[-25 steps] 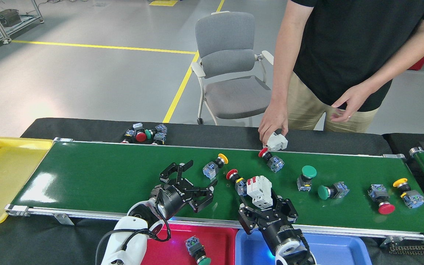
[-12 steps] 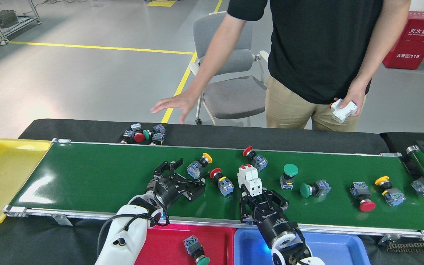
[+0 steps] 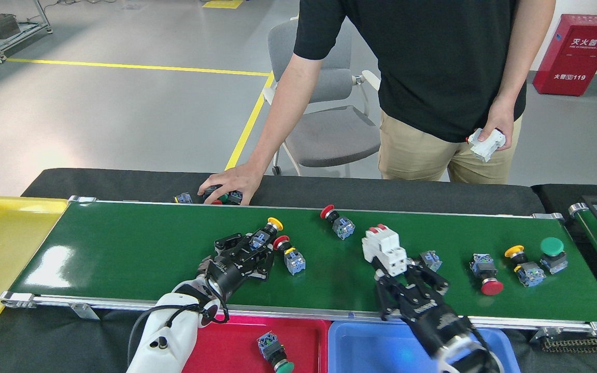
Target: Pick switch part from conveyor to tray
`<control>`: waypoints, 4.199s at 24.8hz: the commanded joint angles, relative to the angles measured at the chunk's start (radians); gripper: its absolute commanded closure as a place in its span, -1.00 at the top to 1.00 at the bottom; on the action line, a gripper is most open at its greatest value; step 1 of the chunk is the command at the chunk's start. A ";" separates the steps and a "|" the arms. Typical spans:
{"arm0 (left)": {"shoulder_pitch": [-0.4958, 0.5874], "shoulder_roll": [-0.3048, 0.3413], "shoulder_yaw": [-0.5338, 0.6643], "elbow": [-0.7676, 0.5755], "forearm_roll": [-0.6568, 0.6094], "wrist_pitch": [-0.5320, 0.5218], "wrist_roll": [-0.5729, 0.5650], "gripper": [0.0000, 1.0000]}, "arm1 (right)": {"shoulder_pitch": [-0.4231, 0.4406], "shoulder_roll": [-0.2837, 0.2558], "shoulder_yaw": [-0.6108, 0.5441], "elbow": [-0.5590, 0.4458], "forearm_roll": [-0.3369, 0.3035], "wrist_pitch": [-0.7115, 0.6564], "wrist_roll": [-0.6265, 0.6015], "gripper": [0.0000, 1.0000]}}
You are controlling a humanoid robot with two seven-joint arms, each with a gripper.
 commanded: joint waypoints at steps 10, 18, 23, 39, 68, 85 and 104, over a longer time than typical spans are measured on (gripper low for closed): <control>0.523 0.399 0.136 -0.601 0.301 -0.214 0.006 -0.60 | 0.196 -0.077 -0.318 0.092 -0.112 -0.336 0.107 0.53; 0.801 0.319 0.170 -0.860 0.307 -0.214 -0.046 0.42 | 0.133 0.053 -0.367 0.026 -0.125 -0.336 0.116 1.00; 0.807 0.182 0.237 -0.874 0.302 -0.214 -0.115 1.00 | 0.035 0.113 -0.359 -0.015 -0.071 -0.210 0.142 0.90; 0.770 0.092 0.435 -0.825 0.289 -0.092 -0.116 1.00 | 0.243 0.377 -0.353 -0.150 0.392 0.158 -0.135 0.92; 0.180 0.012 0.351 -0.245 0.062 0.145 -0.237 1.00 | -0.251 0.334 0.259 0.310 0.414 0.387 0.014 -0.78; 0.168 0.075 0.347 -0.182 0.071 0.085 -0.141 -0.92 | -0.060 0.244 0.311 0.051 0.259 -0.336 0.095 0.99; 0.760 0.055 0.423 -0.823 0.187 -0.214 -0.142 1.00 | 0.073 0.294 -0.174 -0.047 0.251 0.128 -0.115 0.94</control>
